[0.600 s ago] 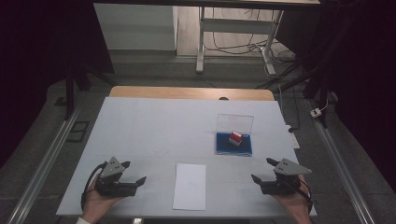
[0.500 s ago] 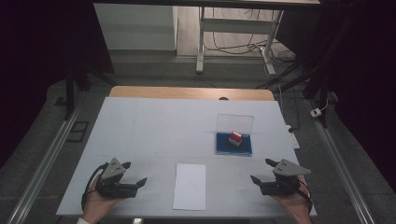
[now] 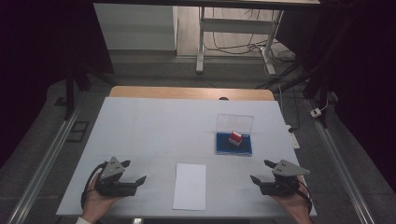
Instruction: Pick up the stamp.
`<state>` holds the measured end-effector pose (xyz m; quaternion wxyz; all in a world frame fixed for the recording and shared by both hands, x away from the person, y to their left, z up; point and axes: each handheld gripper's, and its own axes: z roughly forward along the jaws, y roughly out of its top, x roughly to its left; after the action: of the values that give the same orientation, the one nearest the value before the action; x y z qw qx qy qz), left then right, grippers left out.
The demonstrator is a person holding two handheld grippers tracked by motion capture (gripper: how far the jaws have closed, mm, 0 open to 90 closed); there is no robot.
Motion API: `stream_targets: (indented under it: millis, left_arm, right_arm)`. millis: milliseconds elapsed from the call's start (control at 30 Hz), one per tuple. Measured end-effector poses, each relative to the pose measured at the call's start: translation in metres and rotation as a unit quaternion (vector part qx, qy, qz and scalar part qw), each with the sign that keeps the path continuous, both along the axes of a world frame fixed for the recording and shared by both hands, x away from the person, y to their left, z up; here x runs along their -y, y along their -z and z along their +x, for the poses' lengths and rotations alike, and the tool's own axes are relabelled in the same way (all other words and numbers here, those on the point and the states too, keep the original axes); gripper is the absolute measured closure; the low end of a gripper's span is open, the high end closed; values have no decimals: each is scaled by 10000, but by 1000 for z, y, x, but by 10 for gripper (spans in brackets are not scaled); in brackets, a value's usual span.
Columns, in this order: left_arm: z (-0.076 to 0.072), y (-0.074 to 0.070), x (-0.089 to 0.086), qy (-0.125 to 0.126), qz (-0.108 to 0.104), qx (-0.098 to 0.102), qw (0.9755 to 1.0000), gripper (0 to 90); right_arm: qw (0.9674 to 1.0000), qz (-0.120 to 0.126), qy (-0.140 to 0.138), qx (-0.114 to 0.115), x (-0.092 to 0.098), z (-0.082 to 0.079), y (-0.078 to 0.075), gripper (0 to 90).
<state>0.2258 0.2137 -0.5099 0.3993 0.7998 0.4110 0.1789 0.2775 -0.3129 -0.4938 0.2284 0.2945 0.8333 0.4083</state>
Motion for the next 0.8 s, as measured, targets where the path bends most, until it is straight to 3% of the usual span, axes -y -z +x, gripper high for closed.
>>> stream_targets:
  millis: [267,800]
  left_arm:
    - [4,-1,2,64,25,-69,10000,164]
    - [5,0,2,74,55,-98,9999,174]
  right_arm:
    - [9999,-123,3,-9,-3,1,-4,235]
    - [10000,-7,-37,-27,-10,11,-20,259]
